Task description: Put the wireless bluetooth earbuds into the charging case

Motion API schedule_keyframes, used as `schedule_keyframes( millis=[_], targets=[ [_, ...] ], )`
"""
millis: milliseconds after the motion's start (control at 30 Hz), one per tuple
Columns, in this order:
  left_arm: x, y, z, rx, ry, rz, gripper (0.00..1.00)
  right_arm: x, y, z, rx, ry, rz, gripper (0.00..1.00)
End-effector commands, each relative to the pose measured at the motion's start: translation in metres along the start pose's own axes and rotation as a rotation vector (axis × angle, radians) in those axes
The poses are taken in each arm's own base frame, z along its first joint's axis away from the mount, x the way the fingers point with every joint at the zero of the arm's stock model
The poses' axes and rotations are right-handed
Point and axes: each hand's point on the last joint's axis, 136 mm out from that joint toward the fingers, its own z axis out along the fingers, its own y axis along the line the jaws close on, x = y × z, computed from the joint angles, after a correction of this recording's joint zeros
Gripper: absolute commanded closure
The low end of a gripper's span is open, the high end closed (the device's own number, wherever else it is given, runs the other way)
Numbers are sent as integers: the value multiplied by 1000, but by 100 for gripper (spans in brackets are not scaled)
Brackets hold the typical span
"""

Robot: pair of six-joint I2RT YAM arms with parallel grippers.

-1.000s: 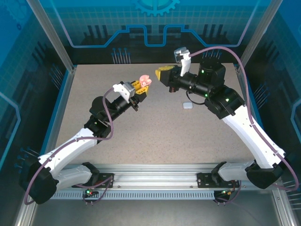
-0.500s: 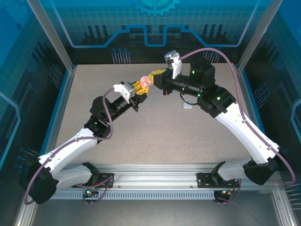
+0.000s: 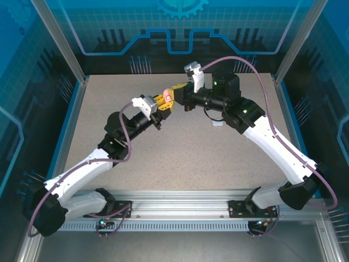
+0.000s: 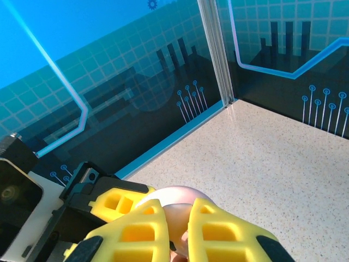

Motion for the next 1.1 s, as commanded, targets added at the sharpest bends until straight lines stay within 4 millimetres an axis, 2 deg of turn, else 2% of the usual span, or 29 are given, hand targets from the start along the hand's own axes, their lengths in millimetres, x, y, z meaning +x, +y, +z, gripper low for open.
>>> schedule_keyframes(
  millis=[0,467,667,1067],
  targets=[
    [-28,-3,2,15,-64,12,100,4,3,-1,3,2,-17,90],
    [-29,-3,2,11,-64,14,100,5,4,-11,11,3,-23,91],
    [-30,-2,2,10,-67,15,100,16,6,-3,-14,57,-13,91],
    [-33,-2,2,9,-74,19,100,34,-9,8,41,133,9,89]
  ],
)
